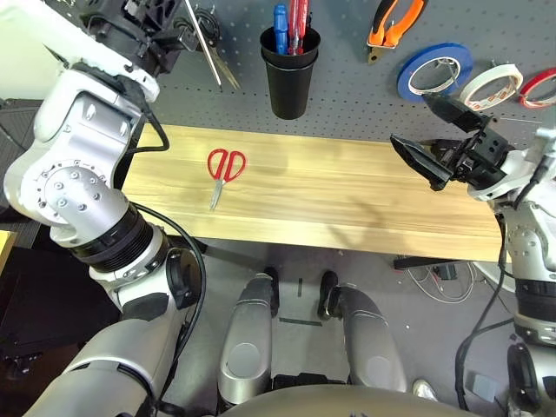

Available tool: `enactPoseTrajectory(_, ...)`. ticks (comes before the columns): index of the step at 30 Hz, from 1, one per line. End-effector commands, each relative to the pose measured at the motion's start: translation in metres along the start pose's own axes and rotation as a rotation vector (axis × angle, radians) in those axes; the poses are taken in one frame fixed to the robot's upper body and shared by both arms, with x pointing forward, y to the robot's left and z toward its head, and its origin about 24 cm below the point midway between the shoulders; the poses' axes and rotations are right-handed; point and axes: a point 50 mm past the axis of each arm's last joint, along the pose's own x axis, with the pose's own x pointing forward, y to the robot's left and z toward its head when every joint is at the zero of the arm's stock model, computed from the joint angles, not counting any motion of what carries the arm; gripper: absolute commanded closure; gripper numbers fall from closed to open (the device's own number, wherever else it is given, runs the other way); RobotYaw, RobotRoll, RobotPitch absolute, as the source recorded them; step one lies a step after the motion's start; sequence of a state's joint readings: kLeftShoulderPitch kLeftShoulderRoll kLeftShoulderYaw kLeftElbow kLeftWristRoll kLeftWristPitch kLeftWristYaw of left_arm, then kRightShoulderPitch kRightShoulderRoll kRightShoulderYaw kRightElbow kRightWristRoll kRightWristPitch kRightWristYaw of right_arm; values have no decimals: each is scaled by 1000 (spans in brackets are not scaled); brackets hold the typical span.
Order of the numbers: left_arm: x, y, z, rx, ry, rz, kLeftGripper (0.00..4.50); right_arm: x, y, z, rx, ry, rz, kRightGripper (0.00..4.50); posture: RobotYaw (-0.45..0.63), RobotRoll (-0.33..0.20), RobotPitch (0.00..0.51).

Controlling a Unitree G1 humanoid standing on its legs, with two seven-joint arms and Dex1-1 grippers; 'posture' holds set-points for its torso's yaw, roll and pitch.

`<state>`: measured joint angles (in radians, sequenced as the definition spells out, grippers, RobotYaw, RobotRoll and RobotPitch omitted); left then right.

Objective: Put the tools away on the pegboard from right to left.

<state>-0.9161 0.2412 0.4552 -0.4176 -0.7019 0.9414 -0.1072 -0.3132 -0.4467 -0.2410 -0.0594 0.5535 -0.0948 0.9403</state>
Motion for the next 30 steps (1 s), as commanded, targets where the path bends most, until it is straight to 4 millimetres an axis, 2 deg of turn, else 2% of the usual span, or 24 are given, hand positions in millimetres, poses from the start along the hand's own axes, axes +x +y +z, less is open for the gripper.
enactPoseTrajectory(1, 8, -10, 0, -20, -30, -51, 3916, -7, 10, -16, 39, 10, -31, 0, 100, 0, 242)
enactPoseTrajectory(9, 21, -16, -9, -71, -61, -69, 3917, -7, 19, -39, 80, -58, -119, 0, 95, 0, 245)
enactPoseTrajectory(14, 30, -11, -13, -86, -93, -46, 3917, -5, 25, -50, 104, -56, -122, 0, 96, 0, 246)
enactPoseTrajectory(24, 57, -7, -17, -98, -164, -35, 3918, 3, 27, -52, 110, -63, -105, 0, 82, 0, 250)
enactPoseTrajectory(30, 71, -10, -28, -118, -174, -37, 3921, 5, 30, -53, 112, -58, -101, 0, 73, 0, 254)
